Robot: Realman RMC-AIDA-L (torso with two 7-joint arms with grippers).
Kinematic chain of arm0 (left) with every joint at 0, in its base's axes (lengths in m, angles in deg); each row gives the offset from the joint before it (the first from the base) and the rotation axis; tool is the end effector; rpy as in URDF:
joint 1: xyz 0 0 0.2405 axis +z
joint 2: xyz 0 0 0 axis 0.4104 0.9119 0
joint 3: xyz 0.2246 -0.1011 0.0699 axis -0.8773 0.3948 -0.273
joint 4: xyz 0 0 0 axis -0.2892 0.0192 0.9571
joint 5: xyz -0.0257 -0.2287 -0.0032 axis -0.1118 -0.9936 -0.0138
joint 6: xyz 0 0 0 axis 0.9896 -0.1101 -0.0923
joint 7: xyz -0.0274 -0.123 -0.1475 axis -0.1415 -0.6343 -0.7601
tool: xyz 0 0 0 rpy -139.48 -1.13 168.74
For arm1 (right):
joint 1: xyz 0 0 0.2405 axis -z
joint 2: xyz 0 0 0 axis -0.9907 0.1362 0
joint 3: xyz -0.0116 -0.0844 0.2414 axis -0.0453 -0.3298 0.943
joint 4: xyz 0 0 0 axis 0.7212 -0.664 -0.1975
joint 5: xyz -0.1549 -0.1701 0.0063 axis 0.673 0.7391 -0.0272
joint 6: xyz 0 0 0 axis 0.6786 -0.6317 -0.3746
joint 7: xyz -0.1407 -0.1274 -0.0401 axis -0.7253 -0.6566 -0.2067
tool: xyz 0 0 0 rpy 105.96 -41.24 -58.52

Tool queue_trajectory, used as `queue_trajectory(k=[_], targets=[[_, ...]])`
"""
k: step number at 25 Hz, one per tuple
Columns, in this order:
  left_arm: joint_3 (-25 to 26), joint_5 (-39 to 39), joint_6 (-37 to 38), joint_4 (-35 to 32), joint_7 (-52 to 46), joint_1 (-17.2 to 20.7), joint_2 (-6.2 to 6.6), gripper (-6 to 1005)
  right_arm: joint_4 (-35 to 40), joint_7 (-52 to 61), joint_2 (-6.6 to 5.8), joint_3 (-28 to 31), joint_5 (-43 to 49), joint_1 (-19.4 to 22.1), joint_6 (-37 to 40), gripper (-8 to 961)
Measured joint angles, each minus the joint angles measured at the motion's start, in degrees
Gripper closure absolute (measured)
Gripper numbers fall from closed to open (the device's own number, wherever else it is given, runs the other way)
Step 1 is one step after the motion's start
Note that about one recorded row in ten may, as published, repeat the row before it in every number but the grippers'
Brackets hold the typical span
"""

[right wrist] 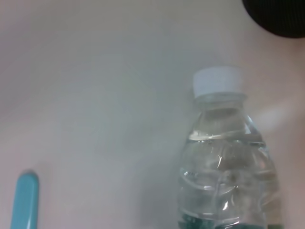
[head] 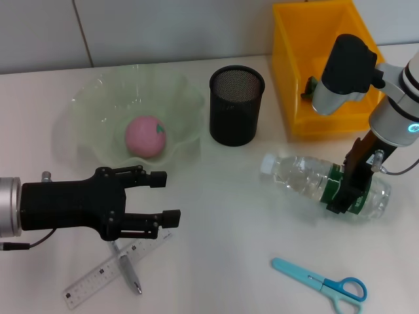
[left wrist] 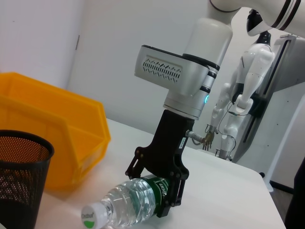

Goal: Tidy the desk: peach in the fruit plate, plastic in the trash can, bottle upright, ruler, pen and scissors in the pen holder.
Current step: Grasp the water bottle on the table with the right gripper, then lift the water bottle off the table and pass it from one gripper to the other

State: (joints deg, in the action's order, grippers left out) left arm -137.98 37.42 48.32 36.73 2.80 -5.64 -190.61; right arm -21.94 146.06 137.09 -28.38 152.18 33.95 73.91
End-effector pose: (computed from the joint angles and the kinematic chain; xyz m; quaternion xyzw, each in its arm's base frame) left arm -0.2241 0.3305 -0.0519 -0.9496 -0.1766 -0.2588 0.0073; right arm 0.2545 0.4089 -0.0358 -0.9230 0.2284 -0.2930 0.1001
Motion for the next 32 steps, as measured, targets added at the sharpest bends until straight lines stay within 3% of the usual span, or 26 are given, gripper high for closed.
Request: queue_trajectory(k=[19, 32], targets=[[0.0, 0.0, 0.1, 0.0, 0.1, 0.2, 0.00, 166, 0.9, 0.4, 0.49, 0.0, 0.8, 0.1, 1.2, 169], [0.9, 0.0, 0.3, -0.1, 0.4, 0.5, 0.00, 165, 10.6, -0.1, 0.12, 2.9, -5.7, 2.5, 8.2, 185]])
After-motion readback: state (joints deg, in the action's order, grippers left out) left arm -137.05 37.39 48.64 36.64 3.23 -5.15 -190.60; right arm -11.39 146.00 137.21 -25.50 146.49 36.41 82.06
